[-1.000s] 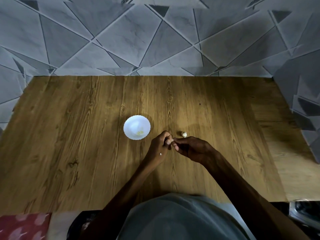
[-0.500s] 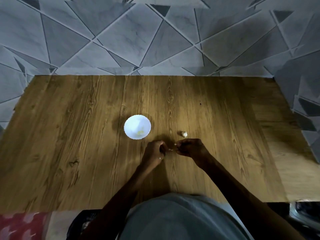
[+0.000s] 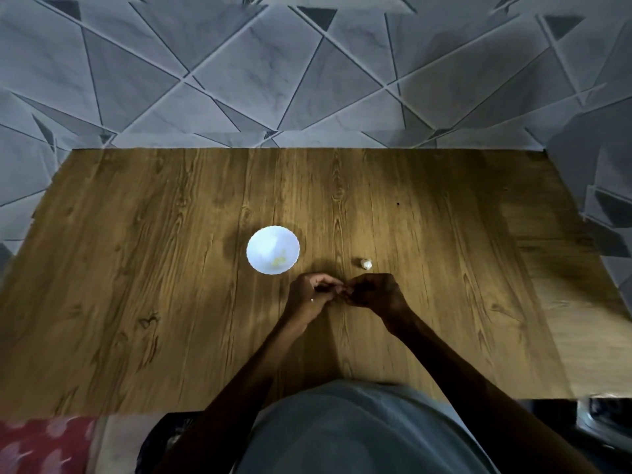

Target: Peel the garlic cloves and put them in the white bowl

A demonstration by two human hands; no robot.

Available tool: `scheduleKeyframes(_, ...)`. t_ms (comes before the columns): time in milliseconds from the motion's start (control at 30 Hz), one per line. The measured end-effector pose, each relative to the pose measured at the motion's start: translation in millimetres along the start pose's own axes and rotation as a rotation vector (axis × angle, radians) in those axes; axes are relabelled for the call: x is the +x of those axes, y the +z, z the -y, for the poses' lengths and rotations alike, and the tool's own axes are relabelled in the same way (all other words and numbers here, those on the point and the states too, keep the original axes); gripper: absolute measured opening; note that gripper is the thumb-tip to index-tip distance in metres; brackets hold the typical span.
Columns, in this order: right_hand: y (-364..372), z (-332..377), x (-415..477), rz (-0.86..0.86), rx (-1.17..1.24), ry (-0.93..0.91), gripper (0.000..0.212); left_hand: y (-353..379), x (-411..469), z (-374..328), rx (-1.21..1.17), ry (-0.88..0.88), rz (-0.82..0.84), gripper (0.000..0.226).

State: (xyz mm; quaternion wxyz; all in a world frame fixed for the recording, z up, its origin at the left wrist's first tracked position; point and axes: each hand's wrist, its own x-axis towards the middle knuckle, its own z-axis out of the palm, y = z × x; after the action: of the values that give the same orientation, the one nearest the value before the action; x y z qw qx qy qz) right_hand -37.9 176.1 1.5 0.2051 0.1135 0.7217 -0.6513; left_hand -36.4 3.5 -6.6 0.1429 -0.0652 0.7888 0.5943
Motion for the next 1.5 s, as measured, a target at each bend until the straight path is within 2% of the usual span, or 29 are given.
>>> scheduleKeyframes(267,0.6,2.9,-2.5,-0.07,0.036,-0.078,0.011,3.0,1.0,2.7,-0.145,-0.163,0.048,0.015)
scheduleKeyframes(400,0.1,1.4,-3.3,-0.128,-0.126,-0.173,0.015,2.8,-0.9,0.7,-0.149,-0.156,0.042,0.014)
scheduleKeyframes(533,3.0,-1.2,-2.9,-0.194,-0.395,-0.336,0.023,1.3,2.5,6.0,-0.085,-0.168,0.05,0.012)
scheduleKeyframes(700,4.8,1.7,-3.0,-0.199,-0.45,-0.391,0.027,5.2,1.4,-1.0,-0.241,-0.31,0.005,0.017)
scheduleKeyframes(867,-0.9,-10.5,6.3,-0.214,-0.641,-0.349,0.016,0.5,2.0,9.2,0.381,-0.119,-0.099,0.02)
scheduleKeyframes(1067,-5.4,-18.0,22.8,-0.182,-0.811,-0.378,0.007,-5.4,0.3,14.4,0.524,-0.074,-0.085,0.012)
scheduleKeyframes(1167,1.3,-15.6,31.9,-0.17,-0.827,-0.387,0.01,-8.5,-1.8,16.6,0.55,-0.06,-0.092,0.011)
scheduleKeyframes(1300,6.8,-16.7,38.3,-0.146,-0.89,-0.395,0.014,-13.8,-3.9,19.7,0.647,0.032,-0.141,0.02)
scheduleKeyframes(1433,10.0,-22.2,26.9,-0.201,-0.909,-0.432,0.019,-21.4,-7.3,16.7,0.949,0.086,-0.121,0.036)
scheduleKeyframes(1500,12.9,-20.9,17.6,-0.166,-0.883,-0.473,0.02,-20.7,-8.6,15.4,1.111,0.12,-0.138,0.045)
